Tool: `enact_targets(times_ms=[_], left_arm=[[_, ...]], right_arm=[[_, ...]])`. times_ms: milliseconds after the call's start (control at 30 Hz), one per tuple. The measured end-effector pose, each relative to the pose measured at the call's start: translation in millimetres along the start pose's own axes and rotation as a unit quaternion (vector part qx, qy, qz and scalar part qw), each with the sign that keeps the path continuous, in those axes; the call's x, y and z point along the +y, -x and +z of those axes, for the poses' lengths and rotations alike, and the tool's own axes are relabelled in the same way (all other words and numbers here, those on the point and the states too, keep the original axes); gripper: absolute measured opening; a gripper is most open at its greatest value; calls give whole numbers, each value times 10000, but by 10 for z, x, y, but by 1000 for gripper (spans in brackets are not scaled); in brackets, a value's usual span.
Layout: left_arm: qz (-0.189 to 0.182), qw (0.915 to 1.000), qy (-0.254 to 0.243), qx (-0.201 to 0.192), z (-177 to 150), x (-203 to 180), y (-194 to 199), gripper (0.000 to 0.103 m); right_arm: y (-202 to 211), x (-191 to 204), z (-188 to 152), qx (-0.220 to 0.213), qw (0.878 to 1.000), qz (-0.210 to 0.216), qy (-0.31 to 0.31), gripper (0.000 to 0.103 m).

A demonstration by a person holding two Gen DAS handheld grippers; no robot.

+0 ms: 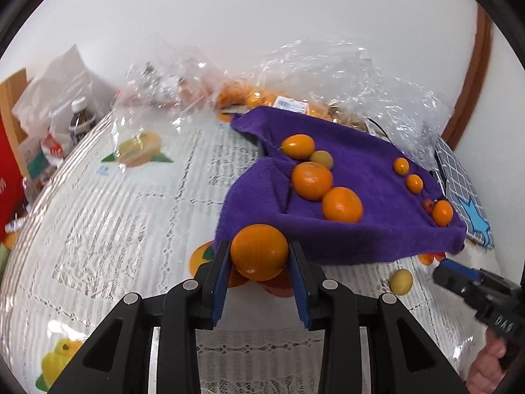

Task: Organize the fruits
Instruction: 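Grasp a large orange with the left gripper while the right gripper grasps the yellow-green fruit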

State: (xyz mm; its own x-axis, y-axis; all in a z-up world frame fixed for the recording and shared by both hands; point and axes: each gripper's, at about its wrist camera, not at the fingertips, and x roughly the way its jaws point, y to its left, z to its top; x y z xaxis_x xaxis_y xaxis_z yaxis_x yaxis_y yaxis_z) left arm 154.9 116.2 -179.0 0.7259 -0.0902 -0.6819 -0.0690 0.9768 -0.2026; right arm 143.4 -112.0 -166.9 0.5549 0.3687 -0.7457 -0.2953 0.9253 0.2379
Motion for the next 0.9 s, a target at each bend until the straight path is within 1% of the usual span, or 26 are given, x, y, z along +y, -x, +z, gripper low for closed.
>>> enact_targets(times_ms=[133,233,300,467,500,567,667,767,900], left_arm=[[39,9999,114,10,-26,47,0,33],[25,9998,222,0,-30,83,-5,33],[11,9996,280,37,-29,107,-18,33],[20,9997,244,31,-28,92,-20,33],[10,9997,239,33,-27,91,-21,33],[-9,9996,269,68,-24,103,-35,33],[-50,9994,330,68,-23,126,-34,33],[-28,9995,304,38,-26,110,-21,33],[-88,9997,241,37,-37,78,-12,33]], right_arm=[[-161,126,27,130,9995,74,266,34],[-242,206,35,229,9986,278,381,34],[-274,255,40,272,9979,315,486,34],[-429,384,23,488,9952,164,827,34],[-425,411,19,428,9949,109,909,26],[-431,430,12,451,9941,103,982,26],[-350,364,-15,350,9948,37,957,26],[-214,190,-41,174,9956,-170,909,26],[-6,-191,-92,29,9951,-656,745,26]])
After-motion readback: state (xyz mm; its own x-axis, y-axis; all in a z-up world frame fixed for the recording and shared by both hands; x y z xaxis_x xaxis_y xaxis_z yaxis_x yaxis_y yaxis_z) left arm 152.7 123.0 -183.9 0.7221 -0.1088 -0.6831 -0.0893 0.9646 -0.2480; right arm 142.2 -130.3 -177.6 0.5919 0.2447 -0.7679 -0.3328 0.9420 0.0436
